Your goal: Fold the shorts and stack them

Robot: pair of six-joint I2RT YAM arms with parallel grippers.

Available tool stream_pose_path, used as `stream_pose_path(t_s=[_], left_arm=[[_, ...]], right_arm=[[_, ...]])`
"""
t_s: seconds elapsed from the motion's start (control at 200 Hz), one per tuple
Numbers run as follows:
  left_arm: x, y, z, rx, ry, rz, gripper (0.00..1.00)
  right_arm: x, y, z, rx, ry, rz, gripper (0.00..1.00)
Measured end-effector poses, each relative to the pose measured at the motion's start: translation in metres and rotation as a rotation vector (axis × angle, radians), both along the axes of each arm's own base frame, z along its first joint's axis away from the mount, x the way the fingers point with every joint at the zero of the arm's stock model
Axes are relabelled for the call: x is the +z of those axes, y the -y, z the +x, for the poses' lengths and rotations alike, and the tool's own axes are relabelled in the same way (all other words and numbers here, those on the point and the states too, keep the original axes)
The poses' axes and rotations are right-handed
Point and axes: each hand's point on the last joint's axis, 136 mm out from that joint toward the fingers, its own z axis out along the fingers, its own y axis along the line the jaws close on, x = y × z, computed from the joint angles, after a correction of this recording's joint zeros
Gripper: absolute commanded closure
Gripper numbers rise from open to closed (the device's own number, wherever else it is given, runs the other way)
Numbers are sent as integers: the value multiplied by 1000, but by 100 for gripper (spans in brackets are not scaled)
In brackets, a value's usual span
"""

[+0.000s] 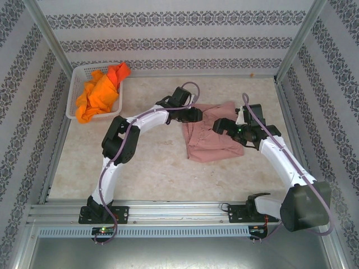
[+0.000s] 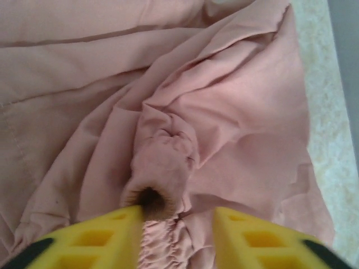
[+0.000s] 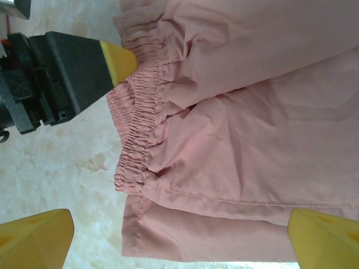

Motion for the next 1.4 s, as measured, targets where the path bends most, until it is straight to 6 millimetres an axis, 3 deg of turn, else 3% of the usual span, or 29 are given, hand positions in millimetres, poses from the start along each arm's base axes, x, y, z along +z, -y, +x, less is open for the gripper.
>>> stream_pose_path(t_s=[0.115, 0.29, 0.39, 0.57, 0.634, 0.694, 0.804, 0.999, 1.119, 1.189, 1.309, 1.354, 1.399], left_arm=[[-7, -4, -1, -5, -5, 34, 100], [2, -8, -3, 2, 1, 54, 100], [29, -14, -6, 9, 32, 56, 100], [102, -27, -12, 30, 154, 42, 100], [116, -33, -15, 39, 182, 42, 100], [117, -38, -18, 48, 184, 50, 100], [88, -52, -25, 64, 129, 88, 100], [-11, -95, -27, 148, -57, 161, 100], [-52, -120, -29, 199, -130, 190, 100], [-63, -130, -31, 220, -155, 194, 100], [-59, -130, -23, 231, -131, 170, 100], [-58, -129, -22, 230, -125, 160, 93], [-57, -128, -20, 227, -114, 146, 79]], right_arm=[[-7, 1, -3, -3, -15, -1, 3], [-11, 1, -5, -3, -20, -1, 4], [-11, 1, -4, -3, -14, -1, 4], [-11, 1, -2, -3, -5, 1, 4], [-13, 1, -3, -3, -9, 0, 4], [-16, 1, -4, -3, -13, 0, 4], [-21, 1, -6, -3, -23, -1, 4], [-41, -1, -11, 4, -78, 8, 3], [-59, -3, -15, 6, -134, 14, 3], [-67, -3, -17, 5, -158, 12, 4], [-75, -3, -19, 5, -183, 9, 4], [-75, -3, -19, 5, -184, 8, 4], [-75, -3, -19, 6, -184, 10, 4]])
